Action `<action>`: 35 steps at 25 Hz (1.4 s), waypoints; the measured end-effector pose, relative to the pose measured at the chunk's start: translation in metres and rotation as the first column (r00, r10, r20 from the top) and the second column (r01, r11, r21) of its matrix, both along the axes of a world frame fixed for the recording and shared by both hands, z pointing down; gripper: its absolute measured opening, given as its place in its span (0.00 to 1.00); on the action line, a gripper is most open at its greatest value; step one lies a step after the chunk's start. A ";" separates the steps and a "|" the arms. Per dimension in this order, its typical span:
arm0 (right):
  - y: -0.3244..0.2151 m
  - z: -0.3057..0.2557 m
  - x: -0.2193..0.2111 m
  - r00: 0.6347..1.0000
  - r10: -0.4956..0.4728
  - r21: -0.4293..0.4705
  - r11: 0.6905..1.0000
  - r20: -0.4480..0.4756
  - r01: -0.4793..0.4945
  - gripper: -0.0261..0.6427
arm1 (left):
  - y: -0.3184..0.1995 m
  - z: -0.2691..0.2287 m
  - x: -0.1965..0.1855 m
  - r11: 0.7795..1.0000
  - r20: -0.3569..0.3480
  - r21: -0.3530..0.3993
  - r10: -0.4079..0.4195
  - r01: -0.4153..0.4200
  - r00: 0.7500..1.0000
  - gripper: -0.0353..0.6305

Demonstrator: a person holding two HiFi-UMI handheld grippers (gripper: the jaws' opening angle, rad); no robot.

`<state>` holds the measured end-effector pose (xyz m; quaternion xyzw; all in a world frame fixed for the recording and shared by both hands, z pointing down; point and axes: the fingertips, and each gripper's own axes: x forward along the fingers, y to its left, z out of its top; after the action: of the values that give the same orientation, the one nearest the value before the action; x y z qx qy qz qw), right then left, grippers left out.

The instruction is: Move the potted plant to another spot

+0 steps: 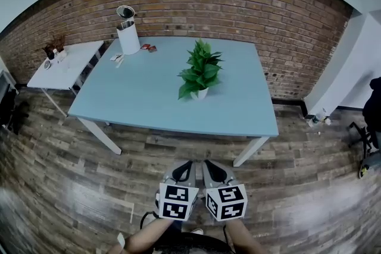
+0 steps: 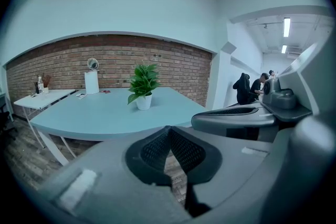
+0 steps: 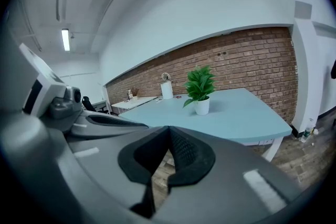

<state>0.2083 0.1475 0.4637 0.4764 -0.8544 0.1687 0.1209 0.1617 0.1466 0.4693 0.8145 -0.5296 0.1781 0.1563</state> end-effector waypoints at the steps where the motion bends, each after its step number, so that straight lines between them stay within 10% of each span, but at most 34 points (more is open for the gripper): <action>1: -0.005 0.000 -0.002 1.000 0.000 0.003 1.000 -0.002 0.000 0.05 | -0.006 0.001 -0.002 1.000 0.000 -0.003 0.001 -0.001 1.000 0.05; 35: -0.180 0.015 -0.047 0.983 0.125 -0.002 0.992 -0.131 -0.127 0.05 | -0.187 0.016 -0.049 0.991 -0.019 -0.036 0.129 -0.129 0.992 0.04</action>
<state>0.1616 -0.0325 0.4790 0.5390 -0.8119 0.1489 0.1681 0.1129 -0.0401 0.4856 0.8455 -0.4711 0.1907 0.1640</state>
